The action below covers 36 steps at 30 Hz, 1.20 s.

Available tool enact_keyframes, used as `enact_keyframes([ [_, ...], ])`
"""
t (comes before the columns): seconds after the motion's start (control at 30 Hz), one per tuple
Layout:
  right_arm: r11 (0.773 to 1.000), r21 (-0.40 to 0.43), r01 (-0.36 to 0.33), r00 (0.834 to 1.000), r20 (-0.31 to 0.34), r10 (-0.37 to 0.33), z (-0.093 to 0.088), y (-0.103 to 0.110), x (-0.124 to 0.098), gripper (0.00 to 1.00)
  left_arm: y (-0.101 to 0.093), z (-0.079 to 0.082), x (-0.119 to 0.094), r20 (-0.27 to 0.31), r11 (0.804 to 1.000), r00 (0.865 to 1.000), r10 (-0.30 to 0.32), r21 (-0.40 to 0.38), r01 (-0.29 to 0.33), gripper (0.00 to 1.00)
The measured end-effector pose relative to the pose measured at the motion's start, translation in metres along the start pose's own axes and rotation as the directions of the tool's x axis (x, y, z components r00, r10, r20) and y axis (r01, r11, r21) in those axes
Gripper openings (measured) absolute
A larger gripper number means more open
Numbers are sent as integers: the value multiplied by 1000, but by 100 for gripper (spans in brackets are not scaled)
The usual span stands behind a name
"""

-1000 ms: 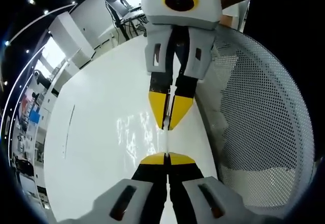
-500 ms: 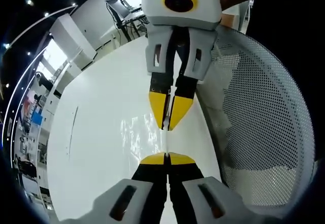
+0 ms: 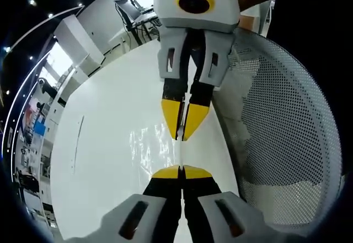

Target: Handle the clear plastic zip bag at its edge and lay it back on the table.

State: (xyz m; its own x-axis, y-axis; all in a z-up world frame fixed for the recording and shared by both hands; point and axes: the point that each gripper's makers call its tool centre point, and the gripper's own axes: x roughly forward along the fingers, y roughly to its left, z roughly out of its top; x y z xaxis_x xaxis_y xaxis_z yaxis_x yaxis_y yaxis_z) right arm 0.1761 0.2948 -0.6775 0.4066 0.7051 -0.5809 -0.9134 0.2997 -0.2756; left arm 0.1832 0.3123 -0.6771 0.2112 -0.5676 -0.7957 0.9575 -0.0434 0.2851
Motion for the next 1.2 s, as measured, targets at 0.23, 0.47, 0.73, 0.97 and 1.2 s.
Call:
enact_keyframes([
  [0.23, 1000, 2, 2, 1000, -1, -2, 0, -1, 0, 0, 1, 0, 0, 2, 1000, 1000, -2, 0, 2, 0],
  [0.47, 1000, 3, 4, 1000, -5, -4, -2, 0, -1, 0, 1, -2, -1, 3, 1000, 1000, -3, -1, 3, 0],
  [0.73, 1000, 0, 1, 1000, -19, -1, -6, 0, -3, 0, 0, -5, -2, 2, 1000, 1000, -5, -5, 5, 0],
  [0.97, 1000, 2, 4, 1000, -27, -3, -9, -1, -5, 0, 0, -7, -6, 0, 1000, 1000, -2, -7, 2, 0],
  [1.2, 1000, 2, 4, 999, -32, -4, -11, 0, -7, 0, 0, -8, -6, -3, 1000, 1000, -4, -7, 4, 0],
])
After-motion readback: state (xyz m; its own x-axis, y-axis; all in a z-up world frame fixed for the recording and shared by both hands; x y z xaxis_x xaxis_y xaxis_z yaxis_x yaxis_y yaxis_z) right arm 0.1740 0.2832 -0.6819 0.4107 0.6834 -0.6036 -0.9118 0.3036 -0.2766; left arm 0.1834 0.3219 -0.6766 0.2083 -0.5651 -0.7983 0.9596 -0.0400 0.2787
